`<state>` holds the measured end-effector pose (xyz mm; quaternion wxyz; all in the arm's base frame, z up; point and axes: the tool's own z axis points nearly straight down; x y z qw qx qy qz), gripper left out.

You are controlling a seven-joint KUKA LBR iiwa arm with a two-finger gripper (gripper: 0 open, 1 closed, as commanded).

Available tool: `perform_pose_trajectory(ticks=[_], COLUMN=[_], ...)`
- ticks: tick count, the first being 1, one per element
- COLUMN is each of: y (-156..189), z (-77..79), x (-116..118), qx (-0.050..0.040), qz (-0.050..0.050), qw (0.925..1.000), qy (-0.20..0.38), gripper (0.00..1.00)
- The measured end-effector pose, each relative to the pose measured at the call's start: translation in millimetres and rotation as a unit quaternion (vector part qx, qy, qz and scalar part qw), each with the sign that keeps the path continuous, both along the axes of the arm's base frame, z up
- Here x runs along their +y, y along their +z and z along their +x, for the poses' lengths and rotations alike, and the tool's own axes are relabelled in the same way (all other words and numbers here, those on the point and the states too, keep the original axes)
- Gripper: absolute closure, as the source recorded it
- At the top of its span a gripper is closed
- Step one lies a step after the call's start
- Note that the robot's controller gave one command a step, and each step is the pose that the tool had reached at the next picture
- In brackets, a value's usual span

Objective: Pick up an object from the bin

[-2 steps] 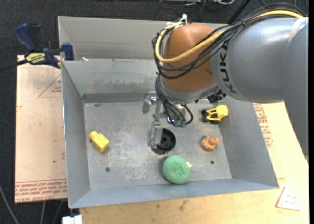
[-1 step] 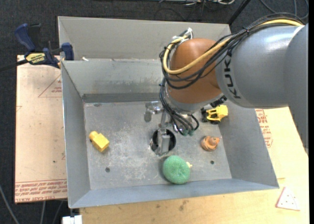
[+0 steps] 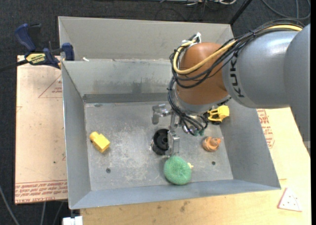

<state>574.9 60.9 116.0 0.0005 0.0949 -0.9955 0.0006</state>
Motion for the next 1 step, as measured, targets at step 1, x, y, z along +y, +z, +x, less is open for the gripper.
perform_pose_trajectory(ticks=[1], y=[-29.1], z=[-24.8], x=[-8.3], qx=[-0.0032], qz=[0.002], qw=[0.9977], qy=[0.067], gripper=[1.00])
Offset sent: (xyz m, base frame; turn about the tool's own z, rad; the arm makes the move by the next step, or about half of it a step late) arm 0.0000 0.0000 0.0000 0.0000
